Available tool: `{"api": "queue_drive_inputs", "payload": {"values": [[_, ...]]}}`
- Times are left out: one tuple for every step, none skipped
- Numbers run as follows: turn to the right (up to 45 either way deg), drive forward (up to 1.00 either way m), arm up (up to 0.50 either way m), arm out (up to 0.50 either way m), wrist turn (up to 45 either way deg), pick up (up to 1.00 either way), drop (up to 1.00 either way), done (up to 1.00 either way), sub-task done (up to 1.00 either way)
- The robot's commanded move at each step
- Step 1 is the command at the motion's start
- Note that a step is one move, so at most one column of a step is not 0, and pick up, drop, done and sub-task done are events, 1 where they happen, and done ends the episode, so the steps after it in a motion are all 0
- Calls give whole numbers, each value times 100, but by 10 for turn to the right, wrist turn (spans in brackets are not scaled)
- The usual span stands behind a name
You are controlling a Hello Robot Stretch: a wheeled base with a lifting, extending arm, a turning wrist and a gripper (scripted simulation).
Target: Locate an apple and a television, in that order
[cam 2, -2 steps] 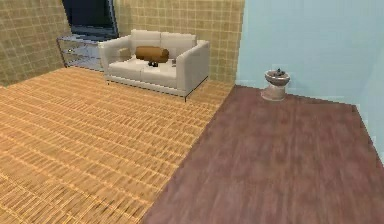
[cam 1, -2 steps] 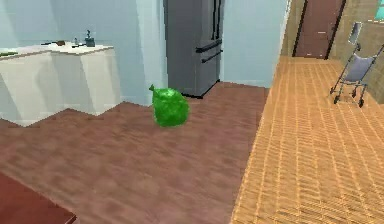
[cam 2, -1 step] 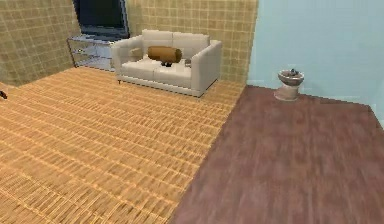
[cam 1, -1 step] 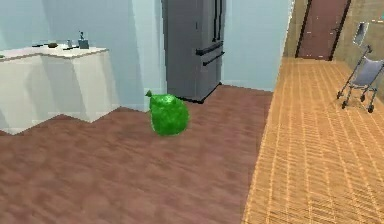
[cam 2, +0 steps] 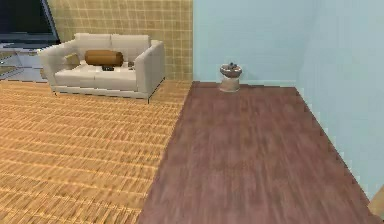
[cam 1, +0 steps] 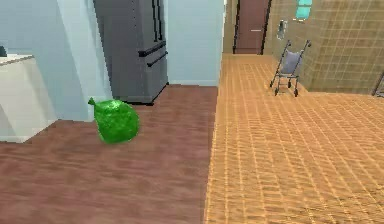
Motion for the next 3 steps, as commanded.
{"api": "queue_drive_inputs", "payload": {"values": [[0,35,0,0,0,0,0,0,0],[-330,0,0,0,0,0,0,0,0],[0,35,0,0,0,0,0,0,0]]}}
